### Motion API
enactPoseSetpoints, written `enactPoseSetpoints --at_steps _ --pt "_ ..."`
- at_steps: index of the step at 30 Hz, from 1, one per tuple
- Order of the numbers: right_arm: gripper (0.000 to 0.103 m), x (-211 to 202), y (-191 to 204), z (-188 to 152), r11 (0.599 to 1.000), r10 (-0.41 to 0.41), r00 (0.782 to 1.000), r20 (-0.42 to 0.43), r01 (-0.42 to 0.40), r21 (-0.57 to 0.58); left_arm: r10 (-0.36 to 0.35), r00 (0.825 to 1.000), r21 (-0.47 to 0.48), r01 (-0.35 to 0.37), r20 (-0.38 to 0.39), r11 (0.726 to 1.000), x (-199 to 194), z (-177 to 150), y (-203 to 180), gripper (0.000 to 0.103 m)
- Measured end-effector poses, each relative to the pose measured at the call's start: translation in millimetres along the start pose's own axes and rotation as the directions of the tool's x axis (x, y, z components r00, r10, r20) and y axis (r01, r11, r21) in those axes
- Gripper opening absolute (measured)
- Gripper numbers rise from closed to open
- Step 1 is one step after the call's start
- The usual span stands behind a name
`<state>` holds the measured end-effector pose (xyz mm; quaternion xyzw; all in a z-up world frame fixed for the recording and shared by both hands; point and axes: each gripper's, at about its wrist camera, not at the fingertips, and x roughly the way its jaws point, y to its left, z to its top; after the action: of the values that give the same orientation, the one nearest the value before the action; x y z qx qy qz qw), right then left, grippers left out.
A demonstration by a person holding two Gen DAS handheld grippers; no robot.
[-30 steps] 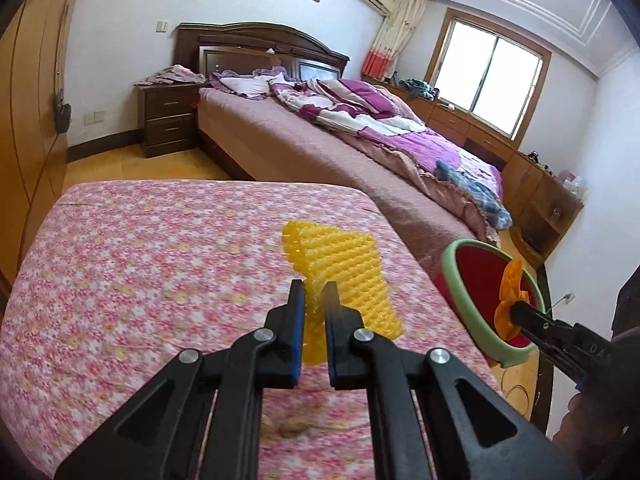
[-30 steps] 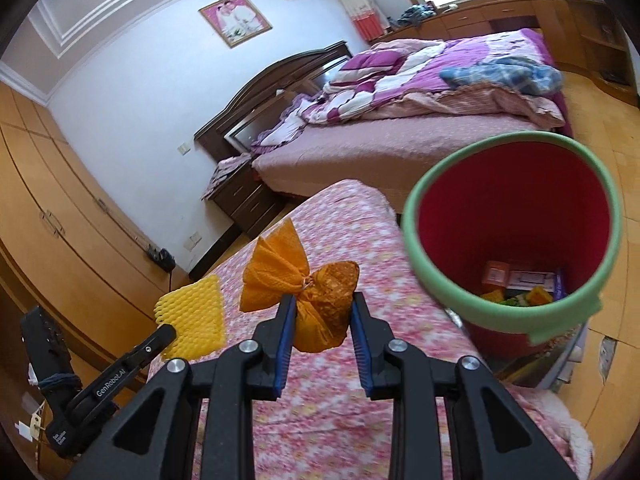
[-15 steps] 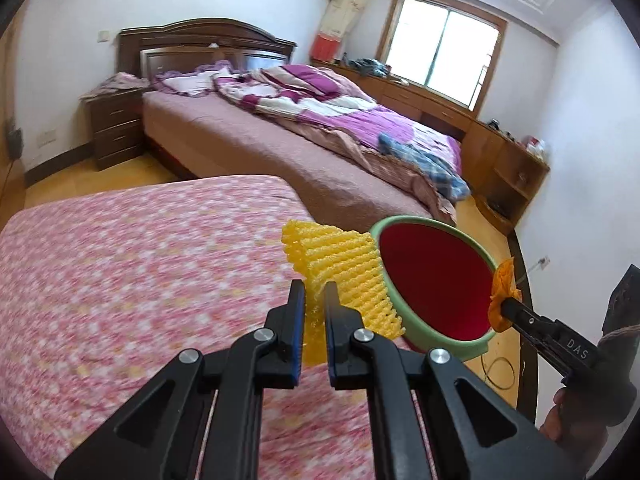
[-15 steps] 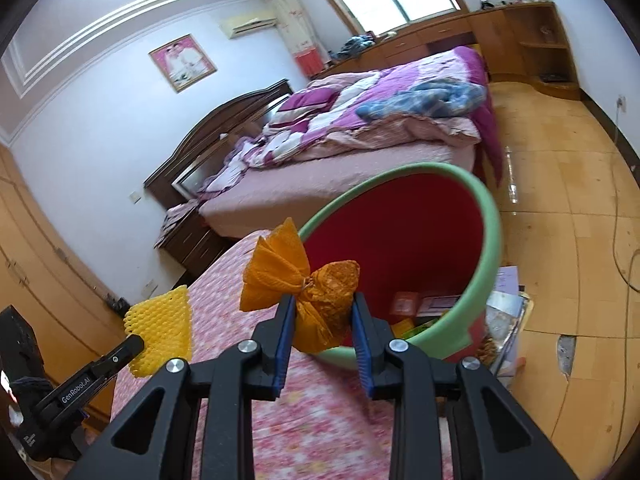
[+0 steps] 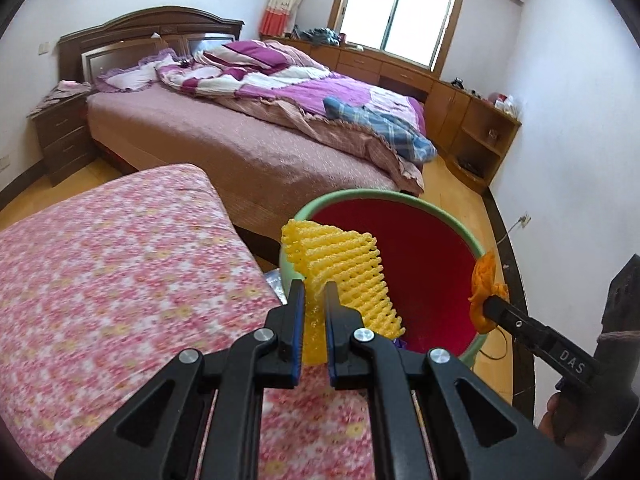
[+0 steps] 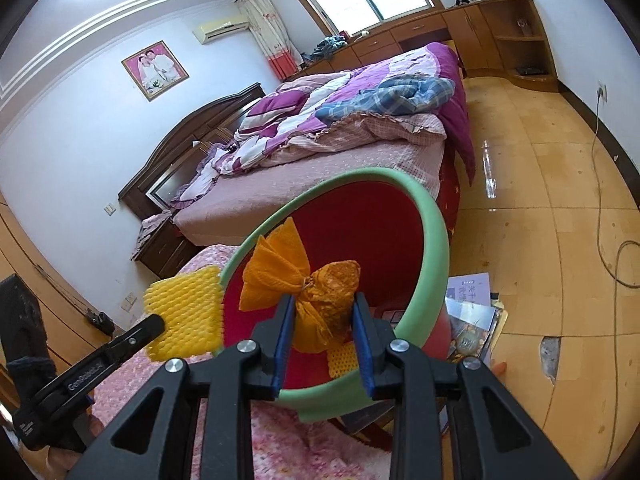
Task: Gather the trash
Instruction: 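Carry the yellow foam sleeve and orange mesh bag over the red bucket, then open both grippers to drop the items into the bucket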
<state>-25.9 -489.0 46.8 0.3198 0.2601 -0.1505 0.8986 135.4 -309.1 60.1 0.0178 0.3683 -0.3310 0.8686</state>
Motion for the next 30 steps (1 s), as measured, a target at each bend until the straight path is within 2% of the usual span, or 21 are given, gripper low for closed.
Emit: enactPoseSetpoints --at_steps 7,12,15,17,19,25,30 --pt "0.034 13.3 -1.9 3.0 0.999 -0.031 1.000 -0.004 0.031 -0.027 -0.017 0.999 -0.013 0.016 -0.050 1.000 27.1 -5.0 2.6 0.008" --pt "0.045 18.9 -4.9 2.4 0.999 -0.046 0.999 -0.016 0.046 -0.007 -0.046 0.998 -0.020 0.045 -0.050 0.999 29.7 -8.1 4.4 0.008" --pt "0.049 20.6 -5.9 3.1 0.999 -0.047 0.999 -0.023 0.047 0.003 -0.045 0.997 -0.029 0.044 -0.055 0.999 29.1 -7.4 6.0 0.016" --pt "0.050 20.2 -6.3 2.5 0.999 -0.041 0.999 -0.029 0.041 0.009 -0.030 0.998 -0.042 0.028 -0.055 0.999 27.5 -7.3 8.4 0.027" --pt "0.051 20.7 -6.8 2.3 1.000 -0.027 0.999 -0.038 0.027 0.015 -0.023 0.998 -0.050 0.020 -0.055 0.999 25.1 -7.4 9.8 0.032" --pt "0.057 14.2 -3.6 1.5 1.000 -0.021 0.999 -0.031 0.021 0.008 -0.018 0.999 -0.067 0.015 -0.045 0.998 14.4 -7.3 12.6 0.038" --pt "0.059 3.2 2.5 1.6 1.000 -0.020 1.000 -0.012 0.019 -0.006 -0.016 0.999 -0.075 0.013 -0.037 0.997 0.9 -9.5 15.0 0.039"
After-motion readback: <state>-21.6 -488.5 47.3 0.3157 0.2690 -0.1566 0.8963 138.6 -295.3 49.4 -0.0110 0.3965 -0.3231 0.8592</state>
